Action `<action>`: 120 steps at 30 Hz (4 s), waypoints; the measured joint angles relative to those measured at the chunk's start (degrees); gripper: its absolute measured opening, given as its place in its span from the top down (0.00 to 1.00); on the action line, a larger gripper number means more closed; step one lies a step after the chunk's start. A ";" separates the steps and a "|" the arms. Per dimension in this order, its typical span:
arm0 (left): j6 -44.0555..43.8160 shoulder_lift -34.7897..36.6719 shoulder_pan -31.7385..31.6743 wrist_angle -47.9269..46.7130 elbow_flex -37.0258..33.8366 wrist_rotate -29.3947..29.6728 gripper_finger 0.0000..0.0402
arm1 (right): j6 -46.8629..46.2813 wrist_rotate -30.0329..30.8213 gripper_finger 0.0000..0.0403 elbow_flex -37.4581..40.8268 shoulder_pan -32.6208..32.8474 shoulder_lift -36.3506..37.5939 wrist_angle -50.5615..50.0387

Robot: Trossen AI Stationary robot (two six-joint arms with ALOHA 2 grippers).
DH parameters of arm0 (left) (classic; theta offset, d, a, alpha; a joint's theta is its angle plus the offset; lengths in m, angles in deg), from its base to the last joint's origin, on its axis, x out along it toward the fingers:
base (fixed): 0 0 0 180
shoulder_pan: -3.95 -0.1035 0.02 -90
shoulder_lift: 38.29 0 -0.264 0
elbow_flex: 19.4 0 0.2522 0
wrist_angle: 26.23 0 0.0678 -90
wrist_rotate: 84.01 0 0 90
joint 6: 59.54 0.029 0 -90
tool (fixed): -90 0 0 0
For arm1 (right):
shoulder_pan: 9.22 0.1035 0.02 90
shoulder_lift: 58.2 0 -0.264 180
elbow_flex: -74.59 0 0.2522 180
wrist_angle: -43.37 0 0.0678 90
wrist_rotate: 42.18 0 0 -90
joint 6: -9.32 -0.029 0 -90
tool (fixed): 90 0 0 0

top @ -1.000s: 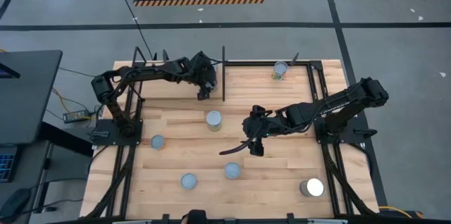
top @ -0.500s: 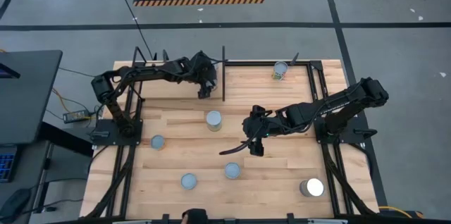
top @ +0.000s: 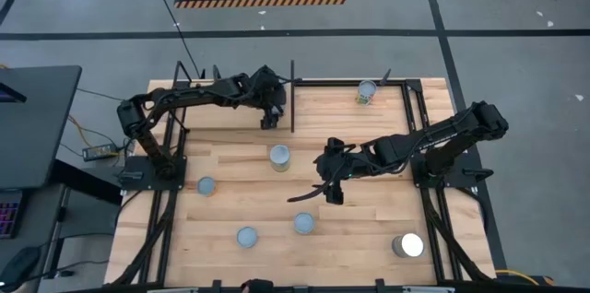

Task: Pick and place cans onto a shelf
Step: Put the canned carrots on the shelf

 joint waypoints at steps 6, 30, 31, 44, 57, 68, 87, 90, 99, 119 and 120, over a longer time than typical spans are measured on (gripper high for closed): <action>-7.15 3.70 2.39 -16.63 6.47 0.71 0.11 | 1.88 0.00 0.13 2.31 0.00 -0.02 3.67; -31.70 17.69 39.13 24.89 -23.86 11.76 0.12 | 2.86 -4.28 0.13 16.67 1.35 -0.02 23.84; -29.67 17.73 39.86 27.96 -24.40 15.45 0.12 | 2.85 -4.28 0.13 16.67 1.34 -0.02 23.92; -30.51 17.42 34.32 77.76 -46.77 18.66 0.12 | 0.33 -1.29 0.13 16.67 1.57 -0.02 23.97; -34.45 15.72 34.00 64.05 -46.82 24.20 0.12 | -0.02 -1.27 0.13 16.67 1.14 -0.02 26.02; -35.84 9.96 32.38 68.01 -46.77 23.66 0.12 | -0.68 -1.48 0.13 16.67 1.13 -0.02 26.44; -38.43 2.13 29.00 71.94 -43.88 21.03 0.12 | -0.68 -1.49 0.13 16.65 1.14 -0.02 26.50; -38.70 0.78 28.49 72.01 -43.10 21.00 0.12 | -0.68 -1.49 0.13 16.65 1.14 -0.02 26.42; -38.73 0.34 28.75 72.80 -41.03 22.35 0.22 | -0.66 -1.49 0.13 16.65 1.14 -0.02 26.28; -34.95 33.79 36.73 41.16 -40.94 51.02 0.20 | -4.66 -3.20 0.13 16.65 1.33 0.00 25.89; -35.43 35.10 36.20 40.34 -40.94 55.02 0.20 | -4.64 -3.19 0.13 16.65 1.33 0.00 25.93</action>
